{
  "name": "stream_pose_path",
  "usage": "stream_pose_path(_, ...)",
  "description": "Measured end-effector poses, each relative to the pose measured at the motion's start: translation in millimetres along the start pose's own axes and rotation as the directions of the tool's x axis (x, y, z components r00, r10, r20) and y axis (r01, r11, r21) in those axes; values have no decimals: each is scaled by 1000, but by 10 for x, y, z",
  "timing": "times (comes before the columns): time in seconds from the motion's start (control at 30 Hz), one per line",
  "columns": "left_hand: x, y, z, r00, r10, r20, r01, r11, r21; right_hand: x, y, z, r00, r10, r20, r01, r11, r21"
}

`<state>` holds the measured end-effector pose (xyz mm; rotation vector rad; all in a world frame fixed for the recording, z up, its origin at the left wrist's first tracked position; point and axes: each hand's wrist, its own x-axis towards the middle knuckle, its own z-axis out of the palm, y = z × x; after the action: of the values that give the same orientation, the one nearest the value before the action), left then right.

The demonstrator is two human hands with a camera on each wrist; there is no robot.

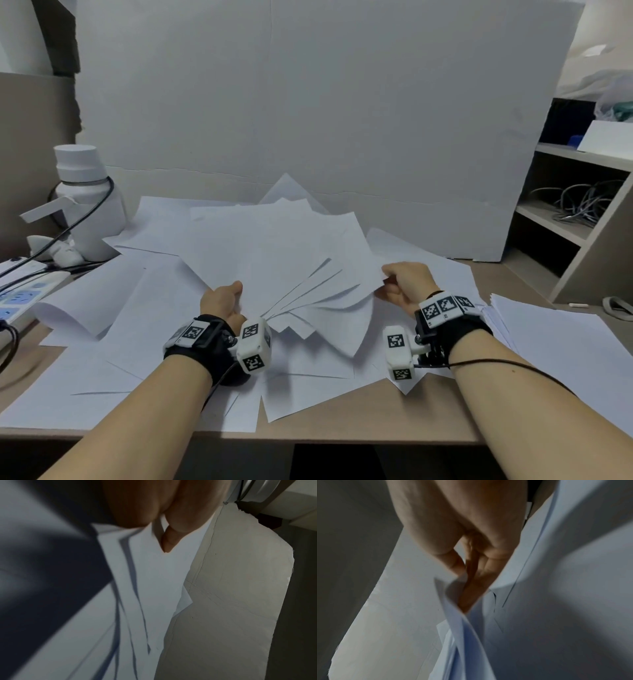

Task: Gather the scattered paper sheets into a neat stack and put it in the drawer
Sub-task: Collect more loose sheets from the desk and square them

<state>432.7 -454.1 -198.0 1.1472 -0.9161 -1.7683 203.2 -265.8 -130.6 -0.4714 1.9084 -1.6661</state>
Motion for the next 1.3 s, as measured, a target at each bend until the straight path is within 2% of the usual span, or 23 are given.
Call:
stream_pose_path(0.07, -52, -10, 9, 1000, -11, 1, 11, 1000, -22, -26, 71, -12, 997, 60, 50, -63, 996, 59)
stream_pose_path(0.17, -111, -32, 42, 1000, 20, 9, -18, 982, -190, 118, 185, -18, 990, 135, 50, -138, 988, 71)
stream_pose_path(0.33, -120, -30, 36, 999, 20, 26, -12, 956, -293, 295, 381, 121, 974, 209, 84, -194, 967, -164)
stream_pose_path(0.4, -104, -38, 26, 1000, 11, 26, -2, 943, -332, 211, 340, 185, 984, 180, 16, -168, 946, -279)
stream_pose_path(0.47, -89, -7, -13, 1000, -7, -15, 2, 953, -303, 343, 309, 158, 999, 46, -26, -52, 936, -349)
stream_pose_path(0.5, -32, 1, -31, 997, -33, -68, 15, 967, -253, 389, 293, 118, 998, -13, -57, -8, 938, -347)
stream_pose_path(0.53, 18, 48, -43, 991, -84, -103, 56, 966, -254, 379, 250, 105, 993, -24, -116, -7, 965, -261)
stream_pose_path(0.57, 31, 40, -50, 986, -126, -112, 107, 980, -166, 403, 237, 80, 978, -95, -188, 40, 960, -276)
stream_pose_path(0.6, 34, 40, -78, 986, -107, -130, 109, 994, 3, 383, 193, 37, 949, -140, -282, 58, 958, -280)
stream_pose_path(0.63, 86, 23, -92, 986, -53, -160, 76, 987, 140, 367, 138, 0, 917, -176, -357, 70, 954, -290)
stream_pose_path(0.7, 121, -3, -90, 989, 68, -133, -6, 908, 419, 325, 9, -97, 849, -284, -445, 172, 946, -276)
stream_pose_path(0.73, 90, 24, -62, 989, 106, -101, -56, 911, 408, 311, -66, -128, 804, -340, -487, 245, 937, -250)
stream_pose_path(0.77, 36, 34, -29, 984, 74, -164, -25, 958, 284, 295, -142, -149, 762, -381, -523, 307, 925, -225)
stream_pose_path(0.8, 58, 31, -55, 977, 138, -165, -107, 977, 183, 295, -201, -170, 726, -409, -553, 357, 911, -206)
stream_pose_path(0.83, 20, 26, -7, 979, 131, -153, -112, 986, 125, 295, -260, -186, 703, -424, -571, 394, 900, -183)
stream_pose_path(0.87, -33, 33, 25, 981, 61, -184, -44, 995, 93, 276, -316, -184, 690, -435, -579, 431, 889, -155)
stream_pose_path(0.9, -53, 28, 51, 985, 56, -162, -48, 997, 53, 239, -373, -171, 701, -433, -567, 446, 886, -125)
stream_pose_path(0.93, -61, 34, 45, 991, -11, -137, 9, 1000, -15, 234, -410, -154, 718, -433, -545, 459, 883, -98)
stream_pose_path(0.97, -80, 14, 38, 996, -38, -86, 37, 999, -21, 229, -428, -129, 742, -434, -511, 456, 885, -90)
stream_pose_path(1.0, -137, 22, 60, 1000, -3, -27, 5, 999, 50, 238, -421, -96, 774, -434, -462, 449, 890, -83)
stream_pose_path(1.03, -123, 14, 61, 1000, 1, -15, -1, 999, 45, 232, -403, -55, 811, -419, -407, 424, 902, -84)
stream_pose_path(1.17, -239, 59, 74, 982, -66, 179, 82, 993, -83, 287, -115, 116, 929, -296, -223, 281, 955, -95)
stream_pose_path(1.3, -258, 84, 84, 965, -86, 249, 112, 990, -90, 265, 207, 322, 983, -180, -36, 175, 978, -118)
